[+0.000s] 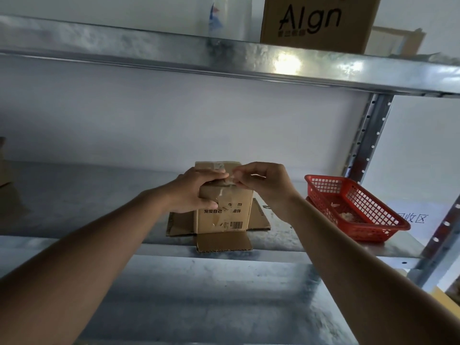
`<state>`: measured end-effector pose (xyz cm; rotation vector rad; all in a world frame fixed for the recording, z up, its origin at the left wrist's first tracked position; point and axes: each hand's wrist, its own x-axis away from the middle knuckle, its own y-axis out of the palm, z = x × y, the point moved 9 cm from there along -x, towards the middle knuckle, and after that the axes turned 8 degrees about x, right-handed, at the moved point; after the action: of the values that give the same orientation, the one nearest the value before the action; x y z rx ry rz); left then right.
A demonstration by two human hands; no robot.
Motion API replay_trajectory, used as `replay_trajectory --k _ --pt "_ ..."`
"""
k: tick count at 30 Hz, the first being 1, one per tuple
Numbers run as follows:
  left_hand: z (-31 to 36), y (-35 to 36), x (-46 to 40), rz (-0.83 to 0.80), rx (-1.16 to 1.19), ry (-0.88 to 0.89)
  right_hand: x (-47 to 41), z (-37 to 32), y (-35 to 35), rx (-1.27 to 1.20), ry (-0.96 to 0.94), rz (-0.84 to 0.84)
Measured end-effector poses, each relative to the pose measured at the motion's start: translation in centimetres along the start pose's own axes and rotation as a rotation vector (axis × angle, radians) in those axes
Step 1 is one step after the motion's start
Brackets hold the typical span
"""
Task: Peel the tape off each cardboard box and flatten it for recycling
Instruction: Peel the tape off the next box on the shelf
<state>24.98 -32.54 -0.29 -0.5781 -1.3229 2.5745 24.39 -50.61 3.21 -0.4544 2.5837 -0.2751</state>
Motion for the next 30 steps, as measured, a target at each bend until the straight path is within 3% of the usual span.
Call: replay_trajectory --k 3,6,9,14,21,26,30 --pt "-0.5 0.2 0.2 0.003 0.017 -0.018 -0.1 -1.7 0.4 0.448 -0.202 0.022" --pt "-0.6 0.2 0.0 0.006 0.035 0.002 0.3 -3.4 3.1 0.862 -0.464 -0.112" --pt "-0.9 0.0 -0.1 0.039 0.076 0.016 0.8 -4.0 4.8 1.049 -0.602 -0.197" --pt "-1.0 0.1 -0.3 0.113 0.088 0.063 1.4 -4.6 4.2 1.285 -0.736 -0.004" --pt "-0.9 0.3 -0.2 0.174 0.060 0.078 1.5 -4.8 4.2 1.215 -0.693 0.113" --pt "-0.9 0.6 -0.5 0.205 0.117 0.065 -0.2 -4.2 4.3 0.901 -0.452 0.032" --pt "-1.5 0.4 -0.5 0.133 0.314 0.107 -1.3 -2.3 4.1 0.605 -0.183 -0.012"
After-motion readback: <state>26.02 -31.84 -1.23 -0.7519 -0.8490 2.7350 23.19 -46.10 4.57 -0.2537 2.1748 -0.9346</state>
